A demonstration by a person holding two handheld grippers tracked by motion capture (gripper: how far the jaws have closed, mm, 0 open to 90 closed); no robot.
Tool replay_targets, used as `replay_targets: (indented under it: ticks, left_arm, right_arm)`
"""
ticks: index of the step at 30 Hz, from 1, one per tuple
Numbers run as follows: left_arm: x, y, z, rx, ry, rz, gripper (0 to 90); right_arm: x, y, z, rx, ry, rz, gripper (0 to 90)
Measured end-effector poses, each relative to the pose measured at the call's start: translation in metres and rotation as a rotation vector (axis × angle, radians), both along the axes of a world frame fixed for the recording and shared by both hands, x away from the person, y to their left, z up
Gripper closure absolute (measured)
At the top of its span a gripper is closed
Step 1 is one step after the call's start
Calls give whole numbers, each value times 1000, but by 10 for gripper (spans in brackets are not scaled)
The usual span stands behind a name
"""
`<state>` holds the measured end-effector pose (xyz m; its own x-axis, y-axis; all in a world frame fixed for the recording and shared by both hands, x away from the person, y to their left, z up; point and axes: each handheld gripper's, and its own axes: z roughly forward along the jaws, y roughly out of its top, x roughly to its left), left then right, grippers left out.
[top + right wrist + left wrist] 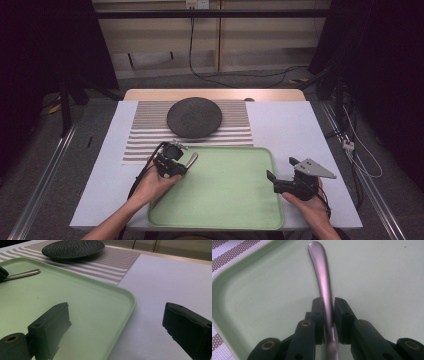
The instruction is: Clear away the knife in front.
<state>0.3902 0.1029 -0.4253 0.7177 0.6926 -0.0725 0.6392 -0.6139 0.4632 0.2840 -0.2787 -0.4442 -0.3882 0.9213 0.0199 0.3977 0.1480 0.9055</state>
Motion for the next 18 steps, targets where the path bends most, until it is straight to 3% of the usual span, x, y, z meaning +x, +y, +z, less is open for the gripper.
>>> replay_targets:
  ticks: [7, 8, 10, 13, 15, 18]
  left_arm:
    - [0, 3, -1, -3, -11, -39, 770]
    - [0, 4, -1, 7, -26, -43, 746]
    - [0, 5, -1, -24, -37, -66, 678]
    - [1, 8, 1, -47, -74, -45, 549]
    - [4, 10, 2, -102, -74, -20, 503]
    - [4, 9, 2, -107, -98, -47, 368]
  right_arm:
    - [-1, 0, 0, 3, 3, -2, 73]
    - [-1, -1, 0, 5, 3, -3, 73]
    - [-1, -1, 0, 7, 3, -4, 73]
    - [0, -1, 0, 6, 4, -2, 73]
    - [0, 0, 0, 5, 4, 1, 73]
    - [-1, 0, 0, 8, 5, 0, 74]
